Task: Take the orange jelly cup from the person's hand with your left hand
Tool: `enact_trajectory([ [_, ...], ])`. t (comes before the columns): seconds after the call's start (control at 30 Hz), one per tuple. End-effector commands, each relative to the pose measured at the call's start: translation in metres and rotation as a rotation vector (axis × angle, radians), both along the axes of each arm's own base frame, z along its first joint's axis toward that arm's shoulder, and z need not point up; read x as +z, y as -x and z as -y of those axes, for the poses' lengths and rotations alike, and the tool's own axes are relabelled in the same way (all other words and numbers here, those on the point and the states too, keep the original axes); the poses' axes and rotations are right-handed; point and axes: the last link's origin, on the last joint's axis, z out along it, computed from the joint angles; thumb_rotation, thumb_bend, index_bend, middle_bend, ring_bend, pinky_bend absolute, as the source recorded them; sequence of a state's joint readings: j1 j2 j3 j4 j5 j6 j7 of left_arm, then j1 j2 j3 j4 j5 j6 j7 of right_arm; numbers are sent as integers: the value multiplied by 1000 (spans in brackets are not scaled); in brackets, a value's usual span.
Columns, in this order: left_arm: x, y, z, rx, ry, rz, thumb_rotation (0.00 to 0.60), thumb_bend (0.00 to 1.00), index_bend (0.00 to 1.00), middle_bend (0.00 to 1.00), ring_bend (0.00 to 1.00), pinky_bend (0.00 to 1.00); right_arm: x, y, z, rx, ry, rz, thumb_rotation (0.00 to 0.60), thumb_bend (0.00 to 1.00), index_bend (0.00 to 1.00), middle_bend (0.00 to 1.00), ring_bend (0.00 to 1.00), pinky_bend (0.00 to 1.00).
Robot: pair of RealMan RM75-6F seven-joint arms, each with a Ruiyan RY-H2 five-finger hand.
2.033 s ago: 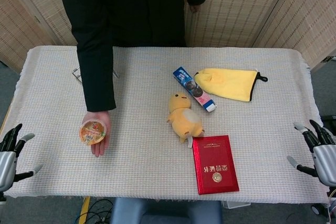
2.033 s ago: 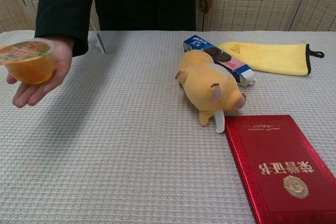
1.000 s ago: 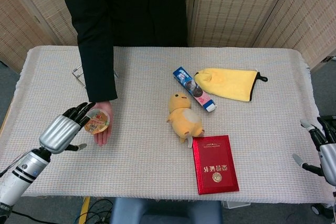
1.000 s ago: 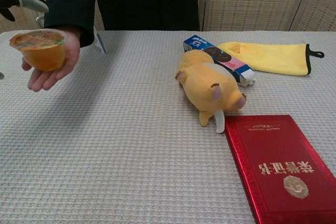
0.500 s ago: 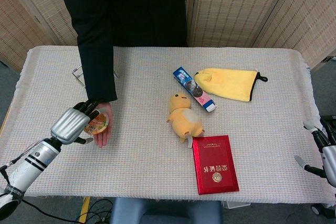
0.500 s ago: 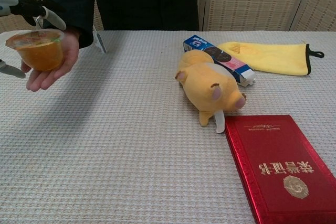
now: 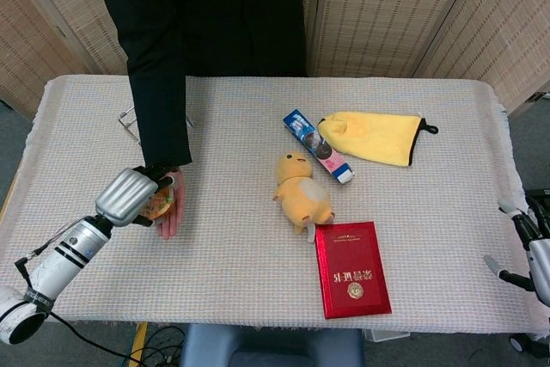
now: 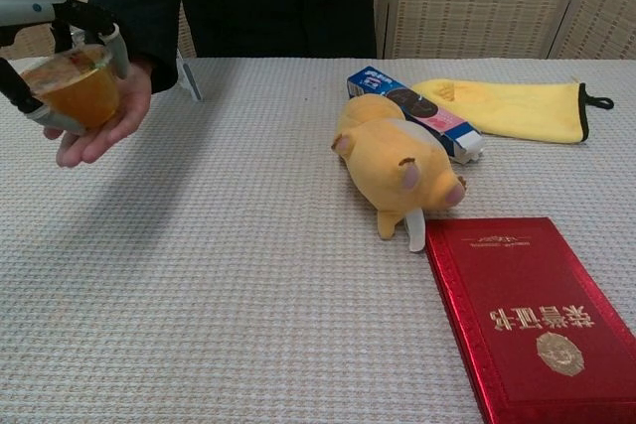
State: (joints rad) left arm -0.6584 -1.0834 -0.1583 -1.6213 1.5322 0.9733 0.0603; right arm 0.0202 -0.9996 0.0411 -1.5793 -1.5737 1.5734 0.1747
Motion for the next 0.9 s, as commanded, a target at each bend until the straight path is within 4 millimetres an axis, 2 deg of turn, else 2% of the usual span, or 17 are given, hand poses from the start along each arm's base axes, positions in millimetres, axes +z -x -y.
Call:
enact_trajectory([
  [0.03, -1, 2, -5, -69, -57, 57, 600, 293, 613, 541, 553, 844, 0, 0, 0, 1, -1, 0, 600, 204, 98, 217, 70, 129],
  [0.1, 1, 6, -4, -76, -64, 75, 600, 293, 634, 603, 608, 904, 0, -1, 0, 4, 1, 1, 600, 204, 99, 217, 70, 129],
  [0.2, 8, 9, 0, -86, -70, 90, 600, 294, 638, 624, 628, 924, 0, -1, 0, 6, 0, 1, 600, 205, 99, 217, 70, 129],
  [0.33, 20, 12, 18, -109, -82, 90, 600, 294, 638, 624, 628, 927, 0, -2, 0, 10, 1, 3, 600, 205, 98, 217, 70, 129],
  [0.47, 21, 16, 42, -121, -58, 65, 600, 293, 638, 624, 626, 927, 0, -2, -1, 10, 0, 2, 600, 204, 99, 217, 70, 129],
  [0.6, 10, 19, 63, -136, -5, 29, 600, 294, 637, 624, 619, 915, -1, -1, 0, 9, -3, 4, 600, 205, 98, 217, 70, 129],
  [0.73, -12, 19, 82, -197, 66, -23, 600, 294, 638, 624, 618, 888, -3, -2, 1, 12, -9, 3, 600, 204, 99, 217, 70, 129],
  [0.9, -35, 15, 92, -287, 105, -60, 600, 293, 637, 624, 618, 887, -2, -4, 0, 14, -7, 0, 600, 204, 98, 217, 70, 129],
])
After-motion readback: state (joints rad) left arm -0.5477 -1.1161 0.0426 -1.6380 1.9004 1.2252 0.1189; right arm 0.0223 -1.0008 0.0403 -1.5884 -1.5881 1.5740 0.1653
